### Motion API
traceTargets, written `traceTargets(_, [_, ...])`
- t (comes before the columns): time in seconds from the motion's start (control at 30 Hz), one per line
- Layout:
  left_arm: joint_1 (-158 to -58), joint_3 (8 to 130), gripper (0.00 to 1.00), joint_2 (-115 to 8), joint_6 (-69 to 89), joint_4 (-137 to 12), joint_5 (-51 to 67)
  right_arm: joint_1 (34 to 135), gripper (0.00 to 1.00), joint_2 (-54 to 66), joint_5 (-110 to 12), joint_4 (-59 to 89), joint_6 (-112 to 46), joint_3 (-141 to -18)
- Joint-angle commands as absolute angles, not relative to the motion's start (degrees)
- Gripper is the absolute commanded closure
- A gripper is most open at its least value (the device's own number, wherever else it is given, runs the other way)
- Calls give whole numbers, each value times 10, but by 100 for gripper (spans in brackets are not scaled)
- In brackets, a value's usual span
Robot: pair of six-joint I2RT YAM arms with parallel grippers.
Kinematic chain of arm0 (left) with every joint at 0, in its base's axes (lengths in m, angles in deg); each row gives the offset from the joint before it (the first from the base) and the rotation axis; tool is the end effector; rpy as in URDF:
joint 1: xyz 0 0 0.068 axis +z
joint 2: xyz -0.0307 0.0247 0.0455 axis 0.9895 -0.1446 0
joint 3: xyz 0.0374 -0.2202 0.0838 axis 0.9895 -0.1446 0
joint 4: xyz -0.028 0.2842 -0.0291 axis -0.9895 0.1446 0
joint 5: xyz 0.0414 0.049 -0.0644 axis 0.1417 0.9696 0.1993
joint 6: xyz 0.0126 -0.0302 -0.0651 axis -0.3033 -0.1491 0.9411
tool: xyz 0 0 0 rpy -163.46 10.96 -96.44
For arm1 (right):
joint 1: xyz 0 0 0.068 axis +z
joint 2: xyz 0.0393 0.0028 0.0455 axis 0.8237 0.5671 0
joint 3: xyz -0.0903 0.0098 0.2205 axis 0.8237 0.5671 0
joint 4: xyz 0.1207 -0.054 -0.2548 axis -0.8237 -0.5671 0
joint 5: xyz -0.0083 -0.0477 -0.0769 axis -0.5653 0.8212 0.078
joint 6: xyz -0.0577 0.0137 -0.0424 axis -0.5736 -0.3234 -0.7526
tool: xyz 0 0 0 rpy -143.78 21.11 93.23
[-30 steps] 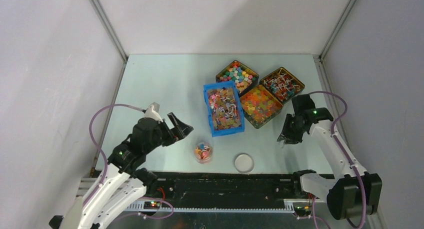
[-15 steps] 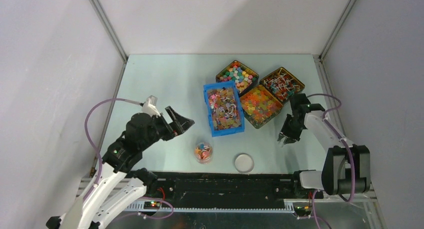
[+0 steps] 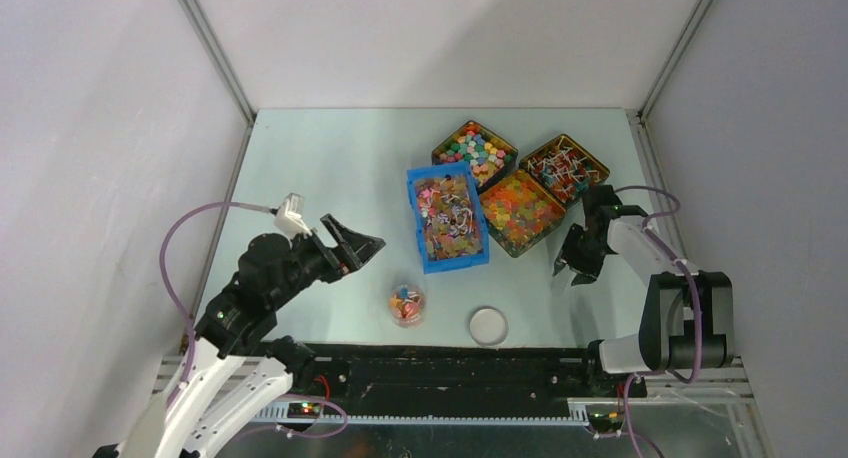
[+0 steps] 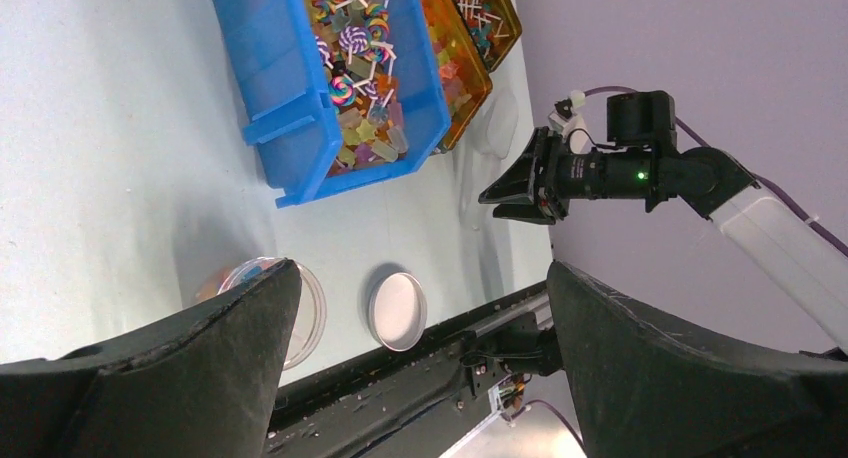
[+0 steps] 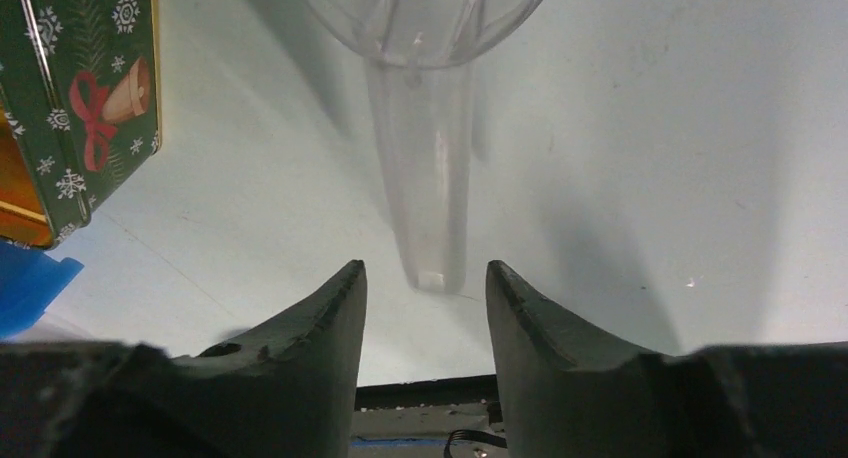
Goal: Pack the candies
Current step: Place the spatula at the center of the board, then pick up the bottle lid at the center of the board.
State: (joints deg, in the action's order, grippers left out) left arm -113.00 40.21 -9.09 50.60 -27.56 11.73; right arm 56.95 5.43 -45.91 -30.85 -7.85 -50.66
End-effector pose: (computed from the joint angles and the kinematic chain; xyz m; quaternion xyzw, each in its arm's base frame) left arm 0.1703 -0.1090 0.3026 -0.1285 0.8078 -0.4073 0.4063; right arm 0.2651 0.0121 0.1070 0.2592 0.9610 0.0659 0.0702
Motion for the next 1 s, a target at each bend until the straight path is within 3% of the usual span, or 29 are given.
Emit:
traceTargets(0.0, [-1126,390,0,-72,520,-281,135,566,45,46,-456,-294,-93,-509])
traceTargets(0.17, [-1126,389,0,-76,524,-272,141,566,25,34,-463,-296,-101,-509])
traceTargets(0.4, [-1126,377,0,-82,531,-276,138,568,12,5,-502,-306,-123,-511])
traceTargets(0.6, [-1126,346,0,-99,537,-280,128,610,9,-18,-511,-339,-135,-538])
traceTargets(0.97, [-1126,309,0,-132,536,-264,135,828,0,-55,-430,-430,-144,-579])
